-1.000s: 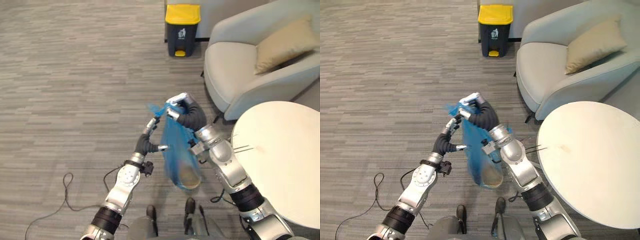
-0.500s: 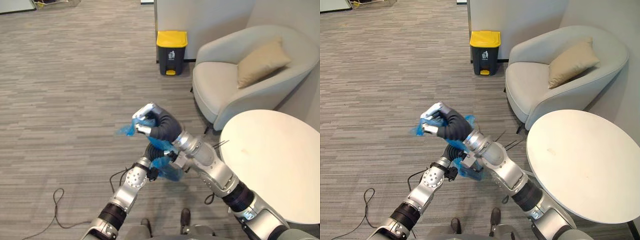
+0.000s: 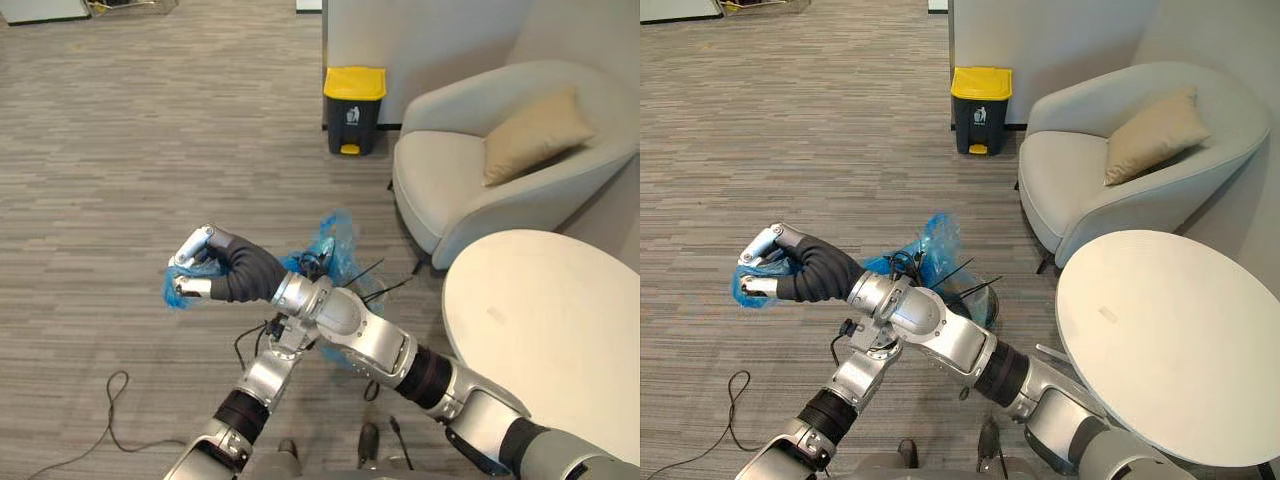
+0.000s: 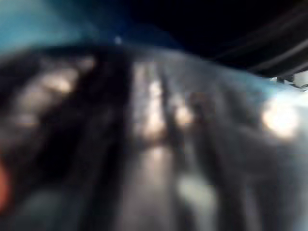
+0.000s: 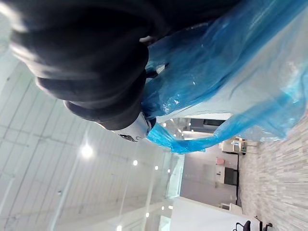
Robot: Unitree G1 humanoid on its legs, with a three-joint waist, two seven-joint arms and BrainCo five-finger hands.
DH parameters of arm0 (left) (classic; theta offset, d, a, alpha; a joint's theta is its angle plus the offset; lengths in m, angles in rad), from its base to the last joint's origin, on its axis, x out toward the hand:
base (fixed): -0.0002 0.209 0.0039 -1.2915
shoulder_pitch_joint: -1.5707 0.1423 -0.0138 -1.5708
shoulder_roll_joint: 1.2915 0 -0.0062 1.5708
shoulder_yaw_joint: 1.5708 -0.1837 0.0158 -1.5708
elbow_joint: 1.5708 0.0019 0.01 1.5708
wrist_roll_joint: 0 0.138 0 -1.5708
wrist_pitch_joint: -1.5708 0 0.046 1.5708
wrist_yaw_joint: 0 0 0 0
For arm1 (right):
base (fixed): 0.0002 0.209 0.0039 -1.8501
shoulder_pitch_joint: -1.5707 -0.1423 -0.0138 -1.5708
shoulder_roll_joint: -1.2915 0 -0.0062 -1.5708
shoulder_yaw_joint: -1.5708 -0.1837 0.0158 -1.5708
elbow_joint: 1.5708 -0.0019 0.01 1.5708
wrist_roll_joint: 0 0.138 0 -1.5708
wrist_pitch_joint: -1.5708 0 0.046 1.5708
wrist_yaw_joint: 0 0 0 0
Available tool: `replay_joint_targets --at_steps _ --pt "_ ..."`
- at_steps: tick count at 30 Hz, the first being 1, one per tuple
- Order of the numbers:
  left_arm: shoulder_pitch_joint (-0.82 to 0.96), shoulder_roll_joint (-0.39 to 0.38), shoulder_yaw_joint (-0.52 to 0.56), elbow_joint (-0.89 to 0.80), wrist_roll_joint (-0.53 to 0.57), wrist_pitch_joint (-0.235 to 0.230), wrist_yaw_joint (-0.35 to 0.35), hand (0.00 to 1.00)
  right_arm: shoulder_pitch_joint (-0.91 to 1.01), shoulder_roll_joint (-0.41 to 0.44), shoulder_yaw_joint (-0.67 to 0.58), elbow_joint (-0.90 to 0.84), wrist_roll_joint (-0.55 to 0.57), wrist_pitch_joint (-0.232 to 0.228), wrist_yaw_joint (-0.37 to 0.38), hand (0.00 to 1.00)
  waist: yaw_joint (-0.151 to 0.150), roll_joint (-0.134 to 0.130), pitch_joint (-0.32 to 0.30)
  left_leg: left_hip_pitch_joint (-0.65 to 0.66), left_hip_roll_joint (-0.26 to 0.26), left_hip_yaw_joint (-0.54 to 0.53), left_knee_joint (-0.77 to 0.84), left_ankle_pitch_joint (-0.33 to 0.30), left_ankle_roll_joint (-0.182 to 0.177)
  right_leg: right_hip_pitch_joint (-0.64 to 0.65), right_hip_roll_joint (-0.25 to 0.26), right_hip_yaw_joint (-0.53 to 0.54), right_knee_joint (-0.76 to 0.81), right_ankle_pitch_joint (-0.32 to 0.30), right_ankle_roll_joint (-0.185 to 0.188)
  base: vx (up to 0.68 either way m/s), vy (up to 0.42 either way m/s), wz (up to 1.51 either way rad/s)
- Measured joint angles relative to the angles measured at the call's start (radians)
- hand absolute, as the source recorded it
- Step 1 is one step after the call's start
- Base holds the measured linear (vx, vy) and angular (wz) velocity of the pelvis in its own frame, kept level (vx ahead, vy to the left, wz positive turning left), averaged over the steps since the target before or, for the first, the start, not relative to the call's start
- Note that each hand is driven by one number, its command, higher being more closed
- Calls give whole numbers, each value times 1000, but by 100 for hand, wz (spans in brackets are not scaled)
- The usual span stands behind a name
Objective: Gather rubbish on tea table into small bin, then transfer packed bag to large trash can.
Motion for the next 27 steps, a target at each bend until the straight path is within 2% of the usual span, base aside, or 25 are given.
replay_joint_targets --at_steps 3,4,9,14,17,20,24,27 --pt "-16 1 3 -8 -16 -1 16 100 0 0 6 5 0 0 -1 100 1 0 0 0 2 0 -1 0 0 2 2 0 0 -1 0 -22 44 0" --pt "-20 1 3 -15 -17 -2 21 100 0 -1 8 5 -1 0 0 0 1 0 0 0 2 0 -1 0 0 2 2 0 -1 -1 0 -15 53 0" --pt "-21 3 26 -30 -15 15 17 100 18 -10 41 5 -8 -4 10 0 -8 0 0 1 2 2 -3 0 0 0 2 2 -1 -1 0 -6 50 -1" --pt "43 18 111 -63 -12 31 -4 100 146 -37 19 -35 -72 -10 45 0 -27 0 -1 1 1 9 -12 0 0 -4 2 9 0 -3 2 8 49 -4" --pt "118 8 184 -85 -11 42 -15 100 250 -90 -68 -108 -151 -26 55 0 -28 0 -4 20 -1 17 -29 3 -2 -3 1 13 0 -10 13 30 44 -5" --pt "211 0 277 -112 -12 44 -25 100 354 -158 -210 -152 -264 -58 47 0 -27 1 -25 35 -6 20 -57 12 -1 4 -1 13 0 -13 18 38 50 -1" --pt "316 2 397 -159 -13 44 -26 100 517 -273 -439 -232 -413 -110 -2 0 -26 2 -32 55 -18 22 -98 20 6 8 -11 13 0 -24 33 18 54 2" --pt "383 2 454 -170 -14 44 -27 100 625 -318 -562 -242 -486 -129 -32 0 -26 9 -49 70 -24 21 -122 29 11 11 -14 11 0 -26 36 57 41 4"
